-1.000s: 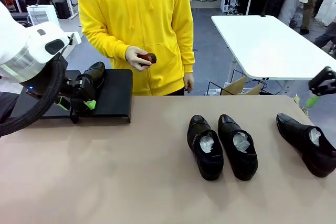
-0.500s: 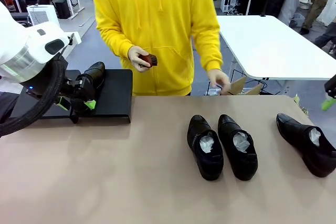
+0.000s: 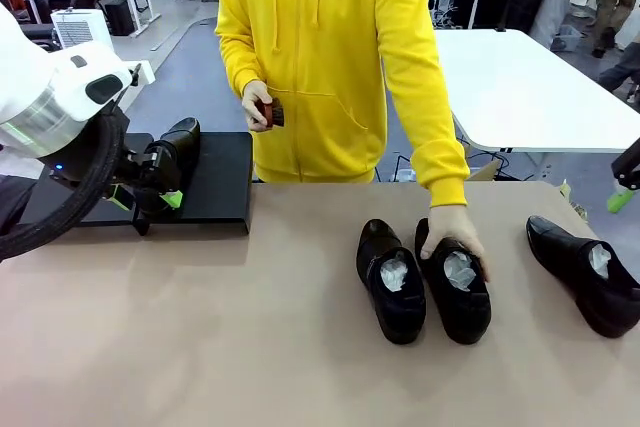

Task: Organize the shoes by placing them on the stand.
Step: Pick up one Shoe and place it in the middle of the table.

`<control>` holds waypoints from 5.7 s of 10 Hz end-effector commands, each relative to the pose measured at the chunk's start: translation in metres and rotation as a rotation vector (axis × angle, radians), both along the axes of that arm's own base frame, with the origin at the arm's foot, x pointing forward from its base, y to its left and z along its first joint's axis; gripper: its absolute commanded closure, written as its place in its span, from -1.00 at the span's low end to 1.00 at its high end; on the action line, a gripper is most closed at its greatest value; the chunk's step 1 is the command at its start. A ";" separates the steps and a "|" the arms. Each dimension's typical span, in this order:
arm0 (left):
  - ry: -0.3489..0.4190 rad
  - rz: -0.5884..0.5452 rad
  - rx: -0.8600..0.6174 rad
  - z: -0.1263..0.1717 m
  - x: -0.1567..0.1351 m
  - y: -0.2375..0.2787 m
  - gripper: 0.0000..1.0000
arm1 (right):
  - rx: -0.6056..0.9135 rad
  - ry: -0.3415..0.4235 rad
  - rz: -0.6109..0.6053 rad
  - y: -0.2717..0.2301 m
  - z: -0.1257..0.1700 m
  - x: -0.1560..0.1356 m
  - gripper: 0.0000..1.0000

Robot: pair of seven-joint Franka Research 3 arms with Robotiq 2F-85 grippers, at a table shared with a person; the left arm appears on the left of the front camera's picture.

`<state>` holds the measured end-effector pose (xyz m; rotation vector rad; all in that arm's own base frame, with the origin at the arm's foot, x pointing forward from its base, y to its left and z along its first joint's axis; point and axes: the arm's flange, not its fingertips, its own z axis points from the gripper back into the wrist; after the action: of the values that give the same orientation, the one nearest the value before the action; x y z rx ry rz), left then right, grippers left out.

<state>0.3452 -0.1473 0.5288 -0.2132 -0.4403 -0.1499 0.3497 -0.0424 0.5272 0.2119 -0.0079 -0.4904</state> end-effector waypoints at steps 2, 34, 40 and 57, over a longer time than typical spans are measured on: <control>0.004 -0.010 -0.017 0.001 -0.001 0.002 -0.50 | 0.002 -0.002 -0.002 0.001 0.000 0.001 -1.00; 0.004 -0.010 -0.017 0.001 -0.001 0.002 -0.50 | -0.251 0.045 0.356 0.015 -0.187 0.102 -1.00; 0.004 -0.010 -0.017 0.001 -0.001 0.002 -0.50 | -0.241 0.103 0.401 0.003 -0.211 0.115 -0.46; 0.004 -0.010 -0.017 0.001 -0.001 0.002 -0.50 | -0.244 -0.167 0.392 0.124 -0.094 0.007 1.00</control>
<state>0.3452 -0.1473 0.5288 -0.2133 -0.4405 -0.1498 0.3609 0.0637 0.4394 0.0004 -0.1899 -0.0633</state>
